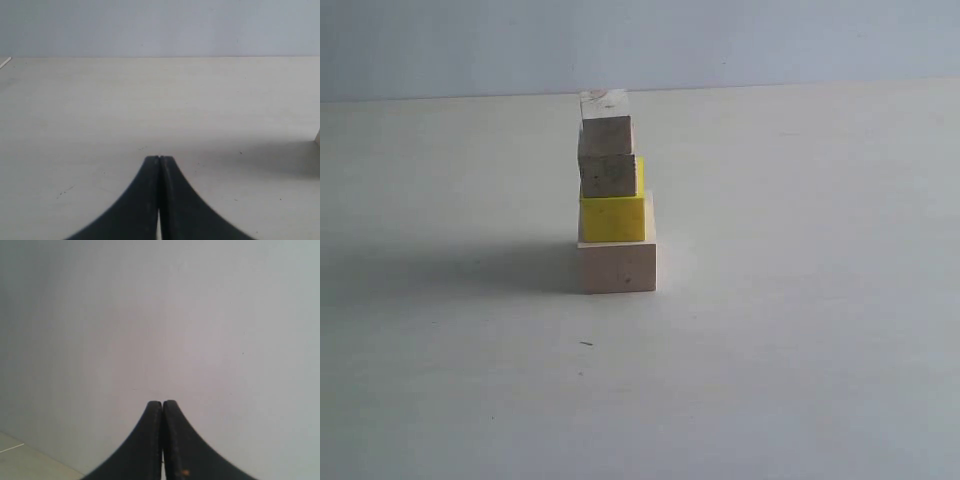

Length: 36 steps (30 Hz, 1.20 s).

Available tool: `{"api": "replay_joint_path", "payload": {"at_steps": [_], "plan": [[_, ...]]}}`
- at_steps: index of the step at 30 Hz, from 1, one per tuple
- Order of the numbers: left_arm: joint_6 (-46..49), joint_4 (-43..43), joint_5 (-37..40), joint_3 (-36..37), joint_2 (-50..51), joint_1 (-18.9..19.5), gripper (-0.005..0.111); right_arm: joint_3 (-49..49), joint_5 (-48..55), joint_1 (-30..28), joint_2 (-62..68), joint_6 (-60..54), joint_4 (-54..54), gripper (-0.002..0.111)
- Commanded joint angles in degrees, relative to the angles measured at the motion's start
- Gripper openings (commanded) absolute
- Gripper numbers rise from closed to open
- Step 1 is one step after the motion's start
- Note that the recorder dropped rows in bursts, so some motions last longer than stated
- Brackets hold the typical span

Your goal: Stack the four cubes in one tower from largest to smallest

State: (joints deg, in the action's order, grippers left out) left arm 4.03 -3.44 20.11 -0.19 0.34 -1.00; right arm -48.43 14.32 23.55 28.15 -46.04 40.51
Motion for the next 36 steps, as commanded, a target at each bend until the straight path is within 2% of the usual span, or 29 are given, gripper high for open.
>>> {"api": "replay_joint_path", "payload": {"at_steps": [1,18,20,21,22,23,26,29,36], "plan": [[0.0,0.1,0.1,0.2,-0.3,-0.1,0.0,0.2,0.4,-0.3,-0.2,0.2,0.0,0.0],[0.0,0.1,0.1,0.2,-0.3,-0.1,0.0,0.2,0.6,-1.3,-1.1,0.2,-0.4,0.0],[0.0,0.1,0.1,0.2,-0.3,-0.1,0.0,0.2,1.5,-4.5,-2.6,1.1,0.6,0.0],[0.0,0.1,0.1,0.2,-0.3,-0.1,0.0,0.2,2.9,-9.4,-4.7,3.8,-1.1,0.0],[0.0,0.1,0.1,0.2,-0.3,-0.1,0.0,0.2,4.0,-11.7,-5.7,5.4,-2.9,0.0],[0.0,0.1,0.1,0.2,-0.3,-0.1,0.0,0.2,7.2,-17.6,-7.4,10.4,-7.7,0.0],[0.0,0.1,0.1,0.2,-0.3,-0.1,0.0,0.2,12.2,-24.2,-8.5,21.4,-17.4,0.0],[0.0,0.1,0.1,0.2,-0.3,-0.1,0.0,0.2,16.9,-27.1,-7.9,30.6,-24.9,0.0],[0.0,0.1,0.1,0.2,-0.3,-0.1,0.0,0.2,18.9,-27.3,-2.5,31.7,-28.9,0.0]]}}
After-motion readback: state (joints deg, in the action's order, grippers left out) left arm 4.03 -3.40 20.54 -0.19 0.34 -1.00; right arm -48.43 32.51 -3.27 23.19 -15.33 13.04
